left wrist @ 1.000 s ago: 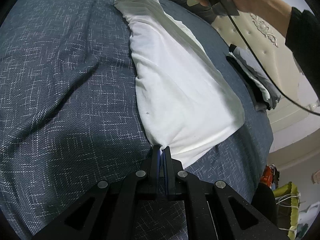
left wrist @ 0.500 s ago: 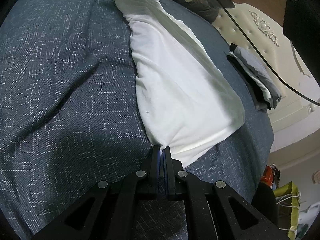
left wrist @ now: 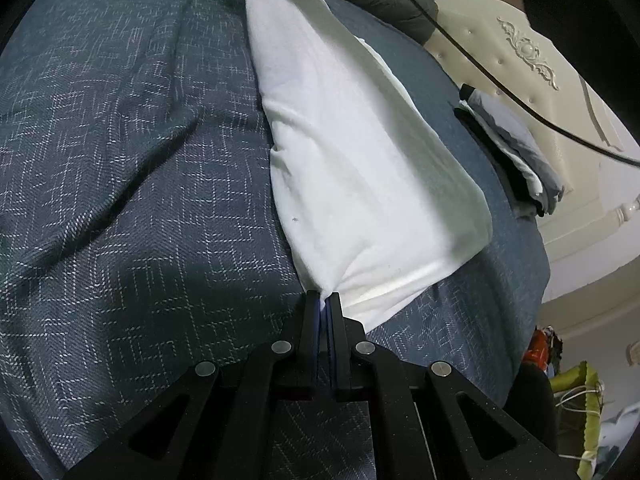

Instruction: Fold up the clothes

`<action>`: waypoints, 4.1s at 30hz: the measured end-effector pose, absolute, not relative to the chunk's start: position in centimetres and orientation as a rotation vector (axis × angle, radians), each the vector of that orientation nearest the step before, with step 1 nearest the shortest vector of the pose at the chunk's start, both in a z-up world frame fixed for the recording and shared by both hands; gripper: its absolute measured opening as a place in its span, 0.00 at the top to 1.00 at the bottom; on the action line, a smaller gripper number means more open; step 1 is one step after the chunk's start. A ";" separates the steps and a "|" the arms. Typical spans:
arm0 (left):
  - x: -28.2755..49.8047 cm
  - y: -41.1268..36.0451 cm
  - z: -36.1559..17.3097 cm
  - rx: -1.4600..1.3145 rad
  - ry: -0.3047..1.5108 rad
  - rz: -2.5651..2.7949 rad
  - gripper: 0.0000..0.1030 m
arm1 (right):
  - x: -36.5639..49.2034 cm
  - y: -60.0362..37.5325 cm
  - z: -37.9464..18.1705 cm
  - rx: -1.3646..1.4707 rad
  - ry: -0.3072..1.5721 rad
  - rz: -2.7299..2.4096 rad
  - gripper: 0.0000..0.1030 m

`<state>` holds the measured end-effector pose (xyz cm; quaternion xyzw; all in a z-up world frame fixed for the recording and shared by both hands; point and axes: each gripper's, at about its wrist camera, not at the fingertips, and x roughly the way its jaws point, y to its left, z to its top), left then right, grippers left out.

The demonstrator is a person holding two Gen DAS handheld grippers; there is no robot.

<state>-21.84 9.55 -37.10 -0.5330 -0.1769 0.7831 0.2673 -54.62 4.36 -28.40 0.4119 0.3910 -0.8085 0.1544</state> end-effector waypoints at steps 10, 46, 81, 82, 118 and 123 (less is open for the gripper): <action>-21.0 7.9 -37.1 -1.439 -0.486 2.106 0.97 | -57.0 4.2 -31.0 1.219 1.122 -2.360 0.97; -21.5 8.4 -36.9 -1.439 -0.463 2.108 0.97 | -50.6 26.4 -30.3 1.489 0.280 -2.252 0.92; -21.6 8.3 -37.3 -1.440 -0.453 2.107 0.97 | -49.8 32.3 -28.4 1.499 -0.024 -2.401 0.70; -21.6 8.3 -37.3 -1.441 -0.452 2.107 0.97 | -49.5 32.5 -28.5 1.497 -0.033 -2.395 0.70; -21.1 8.7 -33.0 -1.448 -0.422 2.113 0.97 | -47.6 33.4 -30.5 1.609 -0.046 -2.533 0.93; -21.1 8.8 -32.7 -1.461 -0.427 2.120 0.97 | -44.8 34.8 -28.2 1.561 -0.129 -2.558 0.85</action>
